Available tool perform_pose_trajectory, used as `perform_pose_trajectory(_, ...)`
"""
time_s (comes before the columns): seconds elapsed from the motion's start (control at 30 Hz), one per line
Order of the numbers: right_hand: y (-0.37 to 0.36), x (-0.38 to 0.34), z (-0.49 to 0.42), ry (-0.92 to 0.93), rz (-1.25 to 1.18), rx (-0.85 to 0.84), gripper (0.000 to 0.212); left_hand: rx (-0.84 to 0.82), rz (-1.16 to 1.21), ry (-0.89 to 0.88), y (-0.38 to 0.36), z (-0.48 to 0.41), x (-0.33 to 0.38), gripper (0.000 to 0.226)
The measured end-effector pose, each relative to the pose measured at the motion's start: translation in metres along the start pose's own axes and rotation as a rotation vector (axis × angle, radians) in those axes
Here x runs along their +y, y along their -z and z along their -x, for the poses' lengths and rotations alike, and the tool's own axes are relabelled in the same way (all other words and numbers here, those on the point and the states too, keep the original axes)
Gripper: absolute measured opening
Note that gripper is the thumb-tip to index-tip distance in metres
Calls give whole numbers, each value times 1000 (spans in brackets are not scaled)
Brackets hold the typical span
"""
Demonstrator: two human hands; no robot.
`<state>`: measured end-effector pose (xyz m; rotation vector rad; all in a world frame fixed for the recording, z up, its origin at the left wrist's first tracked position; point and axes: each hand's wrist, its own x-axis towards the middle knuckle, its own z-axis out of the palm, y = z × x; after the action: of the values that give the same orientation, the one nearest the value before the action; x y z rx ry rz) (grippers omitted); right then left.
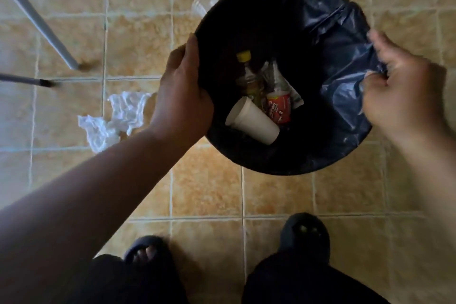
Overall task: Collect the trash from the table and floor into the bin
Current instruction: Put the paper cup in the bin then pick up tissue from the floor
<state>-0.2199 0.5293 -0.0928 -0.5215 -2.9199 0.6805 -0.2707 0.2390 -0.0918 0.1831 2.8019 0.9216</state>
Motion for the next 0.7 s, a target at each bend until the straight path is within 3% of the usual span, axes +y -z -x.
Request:
perform_pose_trajectory(0.23,-13,13,-51,19,37,55,61,-16,25,-140,-12,-62,-1,77)
perform_pose_trajectory(0.4,-12,11,-45,94,47,86,57,-8,96,-211,-22,-57,-10,79)
perform_pose_trajectory(0.7,-9,4,-41,41,-17,29,61,0,135,-239,-25,-57,-15,80)
